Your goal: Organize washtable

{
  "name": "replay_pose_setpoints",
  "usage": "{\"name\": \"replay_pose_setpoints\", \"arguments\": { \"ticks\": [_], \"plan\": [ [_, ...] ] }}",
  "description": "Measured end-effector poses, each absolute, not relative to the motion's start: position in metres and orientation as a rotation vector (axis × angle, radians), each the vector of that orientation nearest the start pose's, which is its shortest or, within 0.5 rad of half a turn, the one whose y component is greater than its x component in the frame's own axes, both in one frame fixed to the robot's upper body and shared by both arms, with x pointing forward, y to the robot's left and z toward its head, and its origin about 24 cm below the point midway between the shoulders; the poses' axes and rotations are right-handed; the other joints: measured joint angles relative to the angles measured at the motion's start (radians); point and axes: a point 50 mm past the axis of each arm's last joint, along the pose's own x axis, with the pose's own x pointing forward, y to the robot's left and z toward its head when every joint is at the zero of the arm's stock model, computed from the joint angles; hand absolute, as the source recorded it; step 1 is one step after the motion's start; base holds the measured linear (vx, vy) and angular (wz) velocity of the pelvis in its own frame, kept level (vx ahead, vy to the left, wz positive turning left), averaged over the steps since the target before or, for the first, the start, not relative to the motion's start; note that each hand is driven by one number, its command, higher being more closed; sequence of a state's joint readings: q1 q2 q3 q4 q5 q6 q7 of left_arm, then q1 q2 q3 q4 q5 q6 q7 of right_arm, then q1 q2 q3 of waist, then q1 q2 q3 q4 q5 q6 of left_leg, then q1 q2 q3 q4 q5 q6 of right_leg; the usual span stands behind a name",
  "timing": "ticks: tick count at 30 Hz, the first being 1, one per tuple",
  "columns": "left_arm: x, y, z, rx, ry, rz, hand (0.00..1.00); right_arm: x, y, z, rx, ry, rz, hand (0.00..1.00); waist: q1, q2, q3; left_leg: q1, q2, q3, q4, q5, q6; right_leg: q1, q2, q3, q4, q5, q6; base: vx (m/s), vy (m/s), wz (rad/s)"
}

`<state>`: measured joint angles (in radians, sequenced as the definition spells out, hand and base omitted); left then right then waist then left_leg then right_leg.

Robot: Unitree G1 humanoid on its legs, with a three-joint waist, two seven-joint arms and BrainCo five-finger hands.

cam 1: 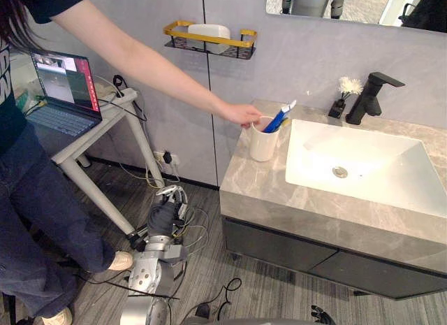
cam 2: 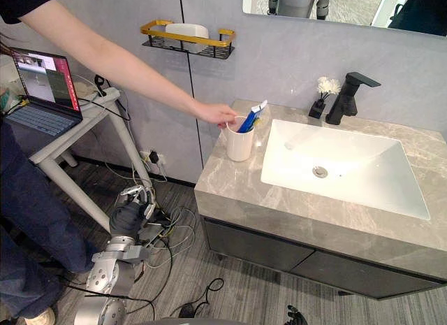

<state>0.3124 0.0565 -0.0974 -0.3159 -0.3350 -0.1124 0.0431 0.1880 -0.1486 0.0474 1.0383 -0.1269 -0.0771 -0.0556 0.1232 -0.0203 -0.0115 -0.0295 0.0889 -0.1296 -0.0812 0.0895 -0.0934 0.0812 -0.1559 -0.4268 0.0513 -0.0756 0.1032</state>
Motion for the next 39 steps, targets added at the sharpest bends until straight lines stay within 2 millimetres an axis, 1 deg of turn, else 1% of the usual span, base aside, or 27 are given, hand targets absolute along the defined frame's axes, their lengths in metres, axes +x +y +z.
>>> {"name": "replay_pose_setpoints", "arguments": {
  "ticks": [6, 8, 11, 16, 17, 18, 20, 22, 24, 25, 26, 27, 29, 31, 32, 33, 35, 36, 37, 39],
  "plan": [
    [0.193, 0.150, 0.063, -0.331, -0.133, 0.028, 1.00, 0.059, -0.206, -0.163, -0.274, 1.143, -0.037, 0.00, 0.000, -0.004, -0.003, -0.001, 0.007, 0.028, 0.006, -0.001, -0.001, -0.020, 0.000, 0.026, 0.016, -0.002, -0.002, -0.03, -0.003, -0.11],
    [0.193, 0.149, 0.066, -0.337, -0.141, 0.023, 1.00, 0.056, -0.204, -0.164, -0.262, 1.150, -0.045, 0.00, -0.002, -0.010, -0.009, 0.000, 0.009, 0.035, 0.009, -0.002, -0.001, -0.021, 0.001, 0.031, 0.017, -0.002, -0.002, -0.03, -0.005, -0.07],
    [0.194, 0.148, 0.066, -0.341, -0.139, 0.021, 1.00, 0.054, -0.204, -0.164, -0.258, 1.155, -0.048, 0.00, -0.001, -0.012, -0.015, -0.005, 0.010, 0.041, 0.011, -0.002, 0.000, -0.030, 0.001, 0.039, 0.018, -0.001, -0.003, -0.04, -0.003, -0.07],
    [0.197, 0.145, 0.068, -0.332, -0.143, -0.006, 1.00, 0.053, -0.204, -0.165, -0.259, 1.160, -0.047, 0.00, -0.002, -0.010, -0.027, -0.006, 0.010, 0.048, 0.009, -0.002, -0.001, -0.035, 0.001, 0.044, 0.017, 0.000, -0.005, -0.01, -0.002, -0.03],
    [0.198, 0.144, 0.069, -0.326, -0.146, -0.020, 1.00, 0.052, -0.204, -0.165, -0.260, 1.163, -0.046, 0.00, -0.003, -0.005, -0.031, -0.006, 0.011, 0.049, 0.008, -0.002, -0.001, -0.036, 0.002, 0.046, 0.016, 0.000, -0.005, 0.00, -0.007, -0.06],
    [0.200, 0.142, 0.070, -0.317, -0.153, -0.044, 1.00, 0.052, -0.205, -0.165, -0.261, 1.166, -0.046, 0.00, -0.004, -0.007, -0.035, 0.000, 0.013, 0.053, 0.006, -0.002, -0.001, -0.039, 0.004, 0.050, 0.014, 0.001, -0.005, -0.02, -0.019, -0.09],
    [0.207, 0.138, 0.072, -0.282, -0.159, -0.089, 1.00, 0.053, -0.206, -0.165, -0.270, 1.166, -0.039, 0.00, -0.004, 0.002, -0.045, 0.002, 0.017, 0.057, -0.004, -0.002, -0.001, -0.043, 0.008, 0.054, 0.007, 0.001, -0.007, -0.01, -0.022, -0.09],
    [0.219, 0.135, 0.069, -0.237, -0.145, -0.127, 1.00, 0.053, -0.207, -0.164, -0.280, 1.168, -0.022, 0.00, -0.013, 0.007, -0.055, 0.005, 0.021, 0.069, -0.009, -0.002, -0.001, -0.046, 0.014, 0.069, -0.006, 0.006, -0.010, 0.02, -0.013, -0.19],
    [0.230, 0.134, 0.067, -0.200, -0.132, -0.152, 1.00, 0.056, -0.208, -0.164, -0.284, 1.160, -0.009, 0.00, -0.030, 0.012, -0.055, 0.006, 0.024, 0.086, -0.010, -0.002, -0.001, -0.051, 0.018, 0.085, -0.018, 0.017, -0.011, 0.02, -0.009, -0.30],
    [0.240, 0.132, 0.067, -0.171, -0.126, -0.177, 1.00, 0.059, -0.208, -0.163, -0.285, 1.155, -0.007, 0.00, -0.036, 0.014, -0.055, 0.006, 0.027, 0.099, -0.010, -0.004, -0.003, -0.054, 0.023, 0.099, -0.031, 0.028, -0.010, 0.02, -0.010, -0.32],
    [0.248, 0.132, 0.068, -0.151, -0.127, -0.187, 1.00, 0.060, -0.208, -0.163, -0.286, 1.154, -0.005, 0.00, -0.043, 0.013, -0.055, 0.005, 0.029, 0.107, -0.010, -0.006, -0.005, -0.055, 0.028, 0.103, -0.044, 0.038, -0.010, 0.02, -0.019, -0.35],
    [0.256, 0.133, 0.070, -0.128, -0.128, -0.191, 1.00, 0.062, -0.206, -0.163, -0.290, 1.151, 0.004, 0.00, -0.056, 0.013, -0.054, 0.003, 0.032, 0.111, -0.010, -0.007, -0.007, -0.055, 0.033, 0.109, -0.059, 0.048, -0.012, 0.02, -0.023, -0.24],
    [0.269, 0.131, 0.072, -0.100, -0.124, -0.209, 1.00, 0.063, -0.208, -0.163, -0.295, 1.146, 0.004, 0.00, -0.067, 0.010, -0.052, 0.001, 0.035, 0.125, -0.010, -0.009, -0.009, -0.060, 0.038, 0.127, -0.074, 0.058, -0.012, 0.02, -0.021, -0.23],
    [0.281, 0.130, 0.072, -0.100, -0.107, -0.226, 1.00, 0.066, -0.208, -0.162, -0.296, 1.136, 0.007, 0.00, -0.084, 0.012, -0.039, -0.005, 0.036, 0.137, -0.010, -0.010, -0.010, -0.072, 0.039, 0.134, -0.076, 0.061, -0.013, 0.01, -0.013, -0.17],
    [0.284, 0.129, 0.071, -0.101, -0.099, -0.233, 1.00, 0.067, -0.208, -0.161, -0.296, 1.131, 0.007, 0.00, -0.088, 0.013, -0.032, -0.005, 0.036, 0.139, -0.010, -0.010, -0.010, -0.073, 0.039, 0.136, -0.076, 0.062, -0.013, 0.00, -0.008, -0.17],
    [0.288, 0.130, 0.070, -0.131, -0.074, -0.251, 1.00, 0.070, -0.208, -0.161, -0.292, 1.125, 0.012, 0.00, -0.094, 0.011, -0.021, -0.005, 0.039, 0.152, -0.010, -0.012, -0.011, -0.083, 0.041, 0.154, -0.076, 0.065, -0.015, 0.00, -0.005, -0.33],
    [0.291, 0.142, 0.064, -0.169, -0.031, -0.253, 1.00, 0.073, -0.207, -0.160, -0.286, 1.118, 0.023, 0.00, -0.108, 0.006, -0.008, -0.005, 0.043, 0.173, -0.010, -0.019, -0.012, -0.090, 0.046, 0.176, -0.094, 0.079, -0.017, 0.01, -0.010, -0.43],
    [0.293, 0.149, 0.059, -0.179, -0.001, -0.244, 1.00, 0.073, -0.206, -0.160, -0.284, 1.118, 0.025, 0.00, -0.110, 0.002, -0.005, -0.006, 0.045, 0.190, -0.010, -0.023, -0.013, -0.101, 0.048, 0.191, -0.099, 0.085, -0.017, 0.02, -0.008, -0.34],
    [0.294, 0.152, 0.058, -0.175, 0.009, -0.238, 1.00, 0.073, -0.206, -0.160, -0.283, 1.117, 0.026, 0.00, -0.111, 0.000, -0.002, -0.006, 0.045, 0.197, -0.010, -0.024, -0.014, -0.104, 0.048, 0.198, -0.102, 0.087, -0.017, 0.02, -0.003, -0.36],
    [0.300, 0.154, 0.060, -0.170, 0.008, -0.230, 1.00, 0.074, -0.205, -0.160, -0.278, 1.114, 0.031, 0.00, -0.111, -0.004, 0.007, -0.009, 0.045, 0.210, -0.010, -0.027, -0.014, -0.106, 0.049, 0.210, -0.109, 0.092, -0.017, 0.04, 0.000, -0.16]
  ]
}}
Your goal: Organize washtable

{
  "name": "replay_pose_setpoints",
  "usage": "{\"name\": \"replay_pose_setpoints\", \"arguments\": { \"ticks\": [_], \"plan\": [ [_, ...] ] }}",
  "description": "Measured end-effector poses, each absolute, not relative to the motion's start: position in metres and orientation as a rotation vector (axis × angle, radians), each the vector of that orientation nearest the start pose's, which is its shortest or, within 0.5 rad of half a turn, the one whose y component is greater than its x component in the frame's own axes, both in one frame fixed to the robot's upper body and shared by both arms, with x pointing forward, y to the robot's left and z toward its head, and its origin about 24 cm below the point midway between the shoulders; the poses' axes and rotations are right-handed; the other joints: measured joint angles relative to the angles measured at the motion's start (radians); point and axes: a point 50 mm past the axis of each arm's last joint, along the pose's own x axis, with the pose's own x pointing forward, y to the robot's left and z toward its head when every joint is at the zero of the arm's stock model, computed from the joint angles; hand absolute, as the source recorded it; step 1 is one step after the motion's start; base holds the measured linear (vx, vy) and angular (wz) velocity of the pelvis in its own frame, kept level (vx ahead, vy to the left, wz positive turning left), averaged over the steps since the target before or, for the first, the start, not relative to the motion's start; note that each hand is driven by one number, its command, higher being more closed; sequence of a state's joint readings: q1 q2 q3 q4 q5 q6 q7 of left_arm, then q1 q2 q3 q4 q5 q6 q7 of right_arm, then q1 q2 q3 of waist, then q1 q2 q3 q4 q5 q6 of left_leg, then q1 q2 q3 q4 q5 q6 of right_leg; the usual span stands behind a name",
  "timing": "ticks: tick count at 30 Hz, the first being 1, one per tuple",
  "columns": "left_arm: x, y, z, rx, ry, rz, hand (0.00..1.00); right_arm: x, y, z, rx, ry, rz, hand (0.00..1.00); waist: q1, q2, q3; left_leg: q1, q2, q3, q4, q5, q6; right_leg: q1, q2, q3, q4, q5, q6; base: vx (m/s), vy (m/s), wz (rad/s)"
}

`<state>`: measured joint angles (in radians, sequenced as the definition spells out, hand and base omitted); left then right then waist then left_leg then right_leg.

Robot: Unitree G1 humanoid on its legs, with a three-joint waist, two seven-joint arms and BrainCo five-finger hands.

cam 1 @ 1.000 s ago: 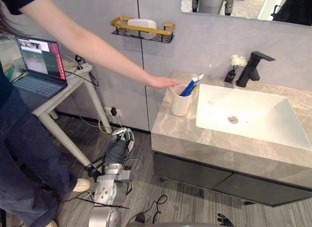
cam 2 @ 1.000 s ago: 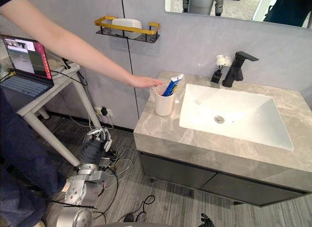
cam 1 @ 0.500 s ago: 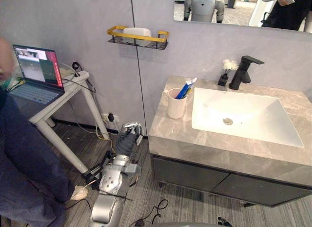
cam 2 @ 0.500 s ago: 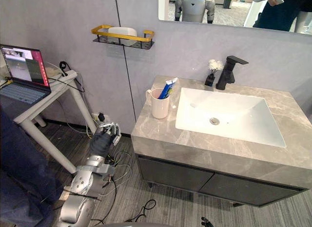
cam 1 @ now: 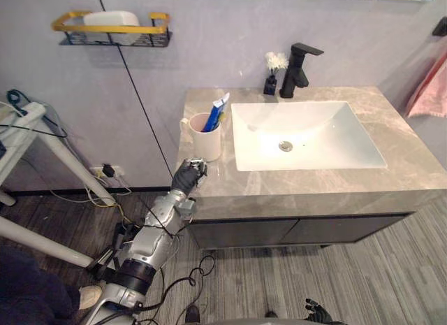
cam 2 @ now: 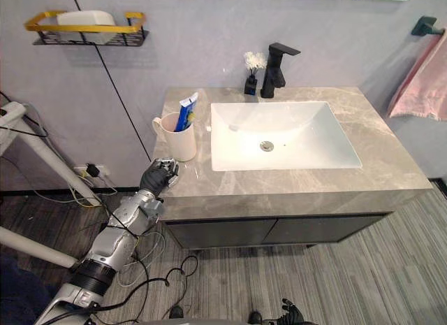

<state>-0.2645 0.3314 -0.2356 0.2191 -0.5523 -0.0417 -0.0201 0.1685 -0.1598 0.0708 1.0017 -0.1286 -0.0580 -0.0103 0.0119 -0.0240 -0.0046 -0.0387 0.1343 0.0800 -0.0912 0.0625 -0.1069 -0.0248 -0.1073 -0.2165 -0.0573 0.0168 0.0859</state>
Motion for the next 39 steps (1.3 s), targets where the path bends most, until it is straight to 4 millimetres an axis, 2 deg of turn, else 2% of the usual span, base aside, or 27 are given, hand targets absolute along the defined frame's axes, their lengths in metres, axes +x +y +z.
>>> {"name": "replay_pose_setpoints", "arguments": {
  "ticks": [4, 9, 15, 24, 29, 36, 39],
  "plan": [
    [0.318, 0.165, 0.068, -0.117, 0.007, -0.202, 1.00, 0.077, -0.203, -0.160, -0.275, 1.108, 0.051, 0.00, -0.014, -0.001, 0.004, 0.001, 0.000, 0.004, 0.000, -0.006, -0.002, -0.005, 0.000, 0.003, -0.004, 0.001, 0.000, 0.01, -0.004, -0.03],
    [0.321, 0.172, 0.072, -0.087, -0.004, -0.179, 1.00, 0.080, -0.202, -0.159, -0.277, 1.099, 0.057, 0.00, -0.024, -0.006, 0.011, 0.002, 0.000, 0.023, 0.000, -0.013, 0.000, -0.015, 0.000, 0.021, -0.004, 0.002, 0.000, 0.01, -0.003, -0.11],
    [0.337, 0.181, 0.082, -0.019, -0.024, -0.116, 1.00, 0.087, -0.200, -0.157, -0.291, 1.068, 0.075, 0.00, -0.033, -0.005, 0.036, 0.004, 0.000, 0.039, 0.007, -0.019, 0.000, -0.016, 0.000, 0.036, -0.016, 0.014, 0.000, -0.02, -0.008, -0.08],
    [0.345, 0.179, 0.097, -0.012, -0.079, -0.109, 1.00, 0.093, -0.200, -0.155, -0.303, 1.044, 0.089, 0.00, -0.054, -0.001, 0.053, -0.007, -0.002, 0.060, 0.004, -0.022, 0.000, -0.034, 0.000, 0.056, -0.034, 0.026, 0.004, -0.01, -0.004, -0.07],
    [0.352, 0.175, 0.113, -0.013, -0.127, -0.102, 1.00, 0.096, -0.202, -0.153, -0.311, 1.030, 0.084, 0.00, -0.057, 0.007, 0.072, -0.025, -0.003, 0.070, 0.005, -0.024, 0.000, -0.057, 0.000, 0.066, -0.033, 0.028, 0.003, 0.00, -0.012, -0.05],
    [0.355, 0.182, 0.120, -0.013, -0.147, -0.067, 1.00, 0.101, -0.204, -0.150, -0.309, 1.004, 0.073, 0.00, -0.057, 0.014, 0.093, -0.028, -0.003, 0.099, 0.027, -0.039, 0.002, -0.064, -0.001, 0.097, -0.032, 0.038, 0.000, -0.01, -0.007, -0.13],
    [0.349, 0.188, 0.114, -0.027, -0.135, -0.048, 1.00, 0.101, -0.204, -0.150, -0.304, 1.004, 0.066, 0.00, -0.059, 0.018, 0.095, -0.015, -0.003, 0.100, 0.028, -0.040, 0.002, -0.049, -0.001, 0.098, -0.034, 0.038, 0.000, 0.00, 0.000, 0.00]
  ]
}}
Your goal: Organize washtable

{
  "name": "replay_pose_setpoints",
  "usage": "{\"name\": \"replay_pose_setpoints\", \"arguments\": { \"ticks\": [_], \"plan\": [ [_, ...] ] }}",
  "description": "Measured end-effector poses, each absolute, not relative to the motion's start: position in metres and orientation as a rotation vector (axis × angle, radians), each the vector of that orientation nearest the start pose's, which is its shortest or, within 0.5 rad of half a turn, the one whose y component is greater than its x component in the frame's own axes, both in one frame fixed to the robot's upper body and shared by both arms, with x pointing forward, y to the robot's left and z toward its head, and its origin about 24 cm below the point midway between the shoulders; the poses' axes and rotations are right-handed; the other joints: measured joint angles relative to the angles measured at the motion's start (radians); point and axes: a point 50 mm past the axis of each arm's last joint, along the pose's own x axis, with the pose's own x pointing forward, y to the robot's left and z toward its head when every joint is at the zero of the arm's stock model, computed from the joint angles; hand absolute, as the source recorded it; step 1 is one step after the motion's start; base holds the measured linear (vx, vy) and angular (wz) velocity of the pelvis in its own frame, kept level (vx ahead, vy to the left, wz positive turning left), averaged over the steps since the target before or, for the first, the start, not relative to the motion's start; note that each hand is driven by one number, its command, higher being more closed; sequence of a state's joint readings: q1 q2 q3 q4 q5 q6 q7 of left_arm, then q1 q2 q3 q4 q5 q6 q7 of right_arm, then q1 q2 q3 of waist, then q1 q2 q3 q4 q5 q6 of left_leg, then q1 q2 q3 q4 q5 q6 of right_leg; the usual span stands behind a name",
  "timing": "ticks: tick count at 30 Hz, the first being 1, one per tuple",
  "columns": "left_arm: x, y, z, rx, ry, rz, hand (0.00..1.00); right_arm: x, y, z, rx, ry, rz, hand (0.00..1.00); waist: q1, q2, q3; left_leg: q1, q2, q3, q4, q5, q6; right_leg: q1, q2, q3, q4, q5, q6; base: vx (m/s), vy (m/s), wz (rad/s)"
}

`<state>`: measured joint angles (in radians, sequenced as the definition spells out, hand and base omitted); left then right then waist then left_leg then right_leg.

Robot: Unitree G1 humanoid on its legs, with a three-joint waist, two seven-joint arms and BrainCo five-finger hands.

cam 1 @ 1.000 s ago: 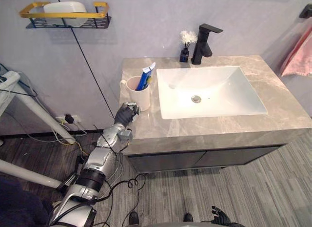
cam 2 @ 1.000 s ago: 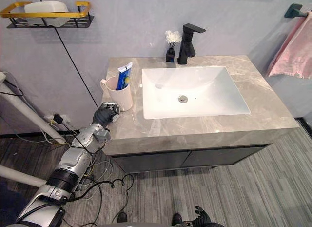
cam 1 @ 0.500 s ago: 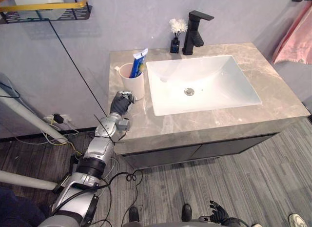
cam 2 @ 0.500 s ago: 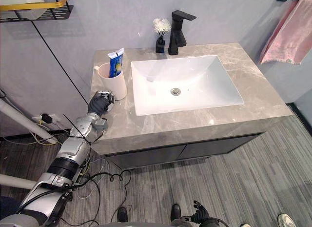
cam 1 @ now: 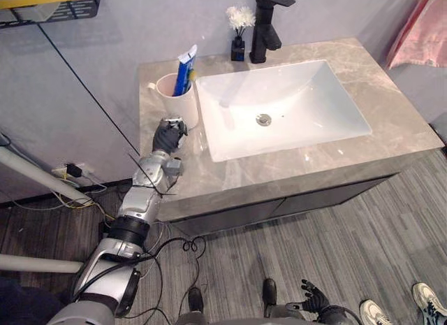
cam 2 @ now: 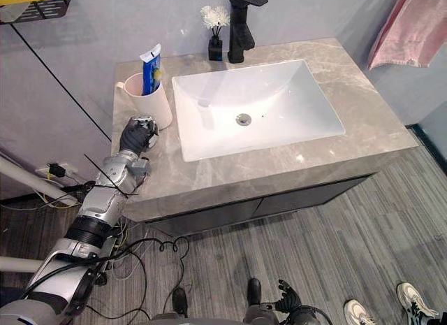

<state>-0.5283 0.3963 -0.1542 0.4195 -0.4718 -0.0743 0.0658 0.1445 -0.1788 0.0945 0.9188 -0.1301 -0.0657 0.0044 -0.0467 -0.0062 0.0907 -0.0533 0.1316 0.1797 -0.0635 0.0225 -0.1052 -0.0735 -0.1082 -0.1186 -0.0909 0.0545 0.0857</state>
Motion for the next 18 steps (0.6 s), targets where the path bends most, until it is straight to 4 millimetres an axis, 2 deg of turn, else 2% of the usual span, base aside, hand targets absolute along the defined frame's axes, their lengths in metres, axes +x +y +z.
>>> {"name": "replay_pose_setpoints", "arguments": {
  "ticks": [9, 18],
  "plan": [
    [0.3413, 0.1919, 0.1069, -0.031, -0.129, -0.034, 1.00, 0.1010, -0.2047, -0.1498, -0.304, 1.005, 0.065, 0.00, 0.004, 0.001, -0.001, 0.010, 0.000, -0.003, -0.001, 0.000, 0.000, 0.010, 0.000, -0.003, 0.001, 0.000, 0.000, 0.00, 0.000, 0.00],
    [0.3397, 0.1889, 0.1063, -0.199, -0.125, -0.021, 1.00, 0.1005, -0.2048, -0.1500, -0.304, 1.009, 0.064, 0.00, 0.005, 0.001, -0.001, 0.013, 0.000, -0.005, 0.000, 0.000, 0.000, 0.014, 0.000, -0.006, 0.001, 0.000, 0.000, 0.00, 0.000, 0.00]
  ]
}}
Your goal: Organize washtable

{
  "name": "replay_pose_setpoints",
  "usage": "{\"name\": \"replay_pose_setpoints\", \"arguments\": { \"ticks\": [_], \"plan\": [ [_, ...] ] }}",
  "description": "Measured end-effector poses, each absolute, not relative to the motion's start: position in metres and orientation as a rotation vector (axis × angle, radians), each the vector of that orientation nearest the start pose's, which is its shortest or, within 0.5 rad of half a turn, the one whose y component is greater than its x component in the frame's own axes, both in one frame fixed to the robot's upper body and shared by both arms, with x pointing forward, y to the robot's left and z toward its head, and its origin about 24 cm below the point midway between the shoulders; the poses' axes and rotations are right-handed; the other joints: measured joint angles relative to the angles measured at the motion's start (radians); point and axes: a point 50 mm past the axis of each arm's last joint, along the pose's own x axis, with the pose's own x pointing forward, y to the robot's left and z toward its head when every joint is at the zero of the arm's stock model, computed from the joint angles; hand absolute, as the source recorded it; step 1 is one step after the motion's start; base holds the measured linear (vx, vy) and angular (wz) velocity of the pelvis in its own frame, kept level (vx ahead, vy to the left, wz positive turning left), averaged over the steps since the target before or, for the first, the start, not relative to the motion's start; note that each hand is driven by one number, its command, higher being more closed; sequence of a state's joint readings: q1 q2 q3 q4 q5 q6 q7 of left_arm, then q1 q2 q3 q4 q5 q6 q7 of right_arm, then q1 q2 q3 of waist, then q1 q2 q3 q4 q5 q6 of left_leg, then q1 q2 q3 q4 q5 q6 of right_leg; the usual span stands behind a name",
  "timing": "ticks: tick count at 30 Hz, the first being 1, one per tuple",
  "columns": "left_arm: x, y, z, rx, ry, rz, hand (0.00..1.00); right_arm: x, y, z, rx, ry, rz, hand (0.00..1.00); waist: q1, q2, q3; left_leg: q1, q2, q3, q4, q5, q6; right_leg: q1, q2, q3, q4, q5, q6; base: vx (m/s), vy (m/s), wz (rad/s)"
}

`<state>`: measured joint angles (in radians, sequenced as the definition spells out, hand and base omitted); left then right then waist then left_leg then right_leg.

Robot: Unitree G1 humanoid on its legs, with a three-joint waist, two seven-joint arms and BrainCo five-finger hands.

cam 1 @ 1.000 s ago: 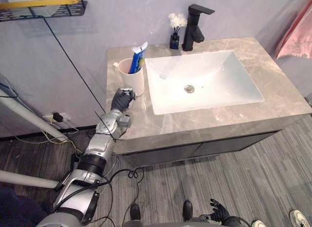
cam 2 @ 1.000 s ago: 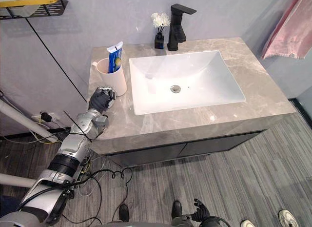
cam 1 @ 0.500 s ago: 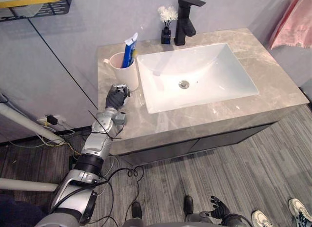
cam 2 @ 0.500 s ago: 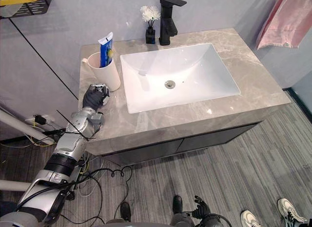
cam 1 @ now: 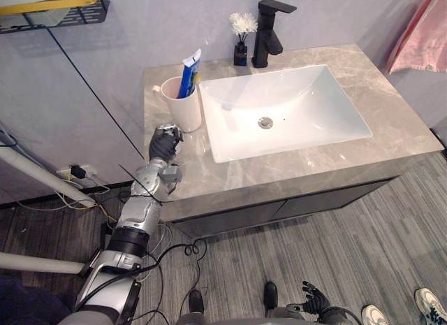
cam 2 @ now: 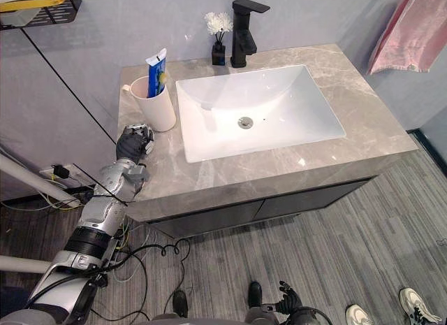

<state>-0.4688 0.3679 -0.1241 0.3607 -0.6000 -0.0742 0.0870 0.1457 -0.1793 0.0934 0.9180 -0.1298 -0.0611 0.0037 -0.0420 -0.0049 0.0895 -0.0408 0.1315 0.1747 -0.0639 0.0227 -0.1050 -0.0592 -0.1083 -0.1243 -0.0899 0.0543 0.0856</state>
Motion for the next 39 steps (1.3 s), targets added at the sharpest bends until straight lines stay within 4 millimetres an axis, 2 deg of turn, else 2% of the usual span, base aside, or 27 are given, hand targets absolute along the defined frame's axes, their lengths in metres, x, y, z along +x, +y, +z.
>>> {"name": "replay_pose_setpoints", "arguments": {
  "ticks": [8, 14, 18, 21, 26, 29, 34, 39],
  "plan": [
    [0.333, 0.179, 0.105, -0.238, -0.102, -0.120, 1.00, 0.100, -0.205, -0.150, -0.305, 1.010, 0.062, 0.00, -0.002, 0.002, -0.001, 0.000, 0.000, 0.002, 0.000, 0.000, 0.000, -0.003, 0.000, 0.001, 0.000, 0.000, 0.000, 0.00, 0.000, 0.00],
    [0.331, 0.174, 0.106, -0.195, -0.080, -0.180, 1.00, 0.098, -0.209, -0.150, -0.314, 1.016, 0.059, 0.00, -0.005, 0.018, -0.013, -0.013, 0.000, 0.003, 0.000, 0.000, 0.000, -0.017, 0.000, 0.003, 0.001, 0.000, 0.000, 0.00, 0.000, 0.00],
    [0.323, 0.153, 0.112, -0.198, -0.096, -0.284, 1.00, 0.098, -0.210, -0.150, -0.317, 1.016, 0.059, 0.00, -0.007, 0.021, -0.013, -0.017, 0.000, 0.003, 0.005, 0.000, 0.000, -0.017, -0.001, 0.003, 0.002, 0.000, 0.000, 0.00, 0.000, 0.00],
    [0.321, 0.148, 0.113, -0.196, -0.098, -0.323, 1.00, 0.098, -0.210, -0.150, -0.316, 1.014, 0.060, 0.00, -0.012, 0.021, -0.013, -0.017, 0.000, 0.003, 0.008, 0.000, 0.000, -0.017, -0.001, 0.005, 0.004, 0.000, 0.000, 0.00, 0.000, 0.00],
    [0.321, 0.149, 0.110, -0.194, -0.085, -0.320, 1.00, 0.098, -0.210, -0.150, -0.304, 1.012, 0.053, 0.00, -0.016, 0.022, -0.013, -0.016, 0.000, 0.014, 0.009, 0.000, 0.000, -0.033, -0.002, 0.017, 0.018, 0.000, -0.001, -0.02, -0.004, -0.06],
    [0.324, 0.153, 0.102, -0.194, -0.053, -0.288, 1.00, 0.099, -0.209, -0.149, -0.295, 1.008, 0.048, 0.00, -0.030, 0.023, -0.014, -0.016, 0.000, 0.019, 0.009, 0.000, 0.000, -0.035, -0.002, 0.020, 0.018, 0.003, -0.003, -0.03, -0.008, -0.05],
    [0.338, 0.154, 0.106, -0.201, -0.053, -0.234, 1.00, 0.099, -0.210, -0.149, -0.270, 1.008, 0.028, 0.00, -0.030, 0.027, -0.015, -0.017, 0.000, 0.022, 0.008, 0.000, 0.000, -0.042, -0.002, 0.022, 0.015, 0.004, -0.003, 0.00, -0.003, -0.01],
    [0.353, 0.178, 0.119, -0.183, -0.073, -0.124, 1.00, 0.096, -0.212, -0.149, -0.205, 1.003, -0.027, 0.00, -0.036, 0.028, -0.014, -0.024, -0.001, 0.048, 0.004, 0.000, 0.000, -0.051, 0.000, 0.048, -0.005, 0.024, -0.003, 0.01, -0.009, -0.14]
  ]
}}
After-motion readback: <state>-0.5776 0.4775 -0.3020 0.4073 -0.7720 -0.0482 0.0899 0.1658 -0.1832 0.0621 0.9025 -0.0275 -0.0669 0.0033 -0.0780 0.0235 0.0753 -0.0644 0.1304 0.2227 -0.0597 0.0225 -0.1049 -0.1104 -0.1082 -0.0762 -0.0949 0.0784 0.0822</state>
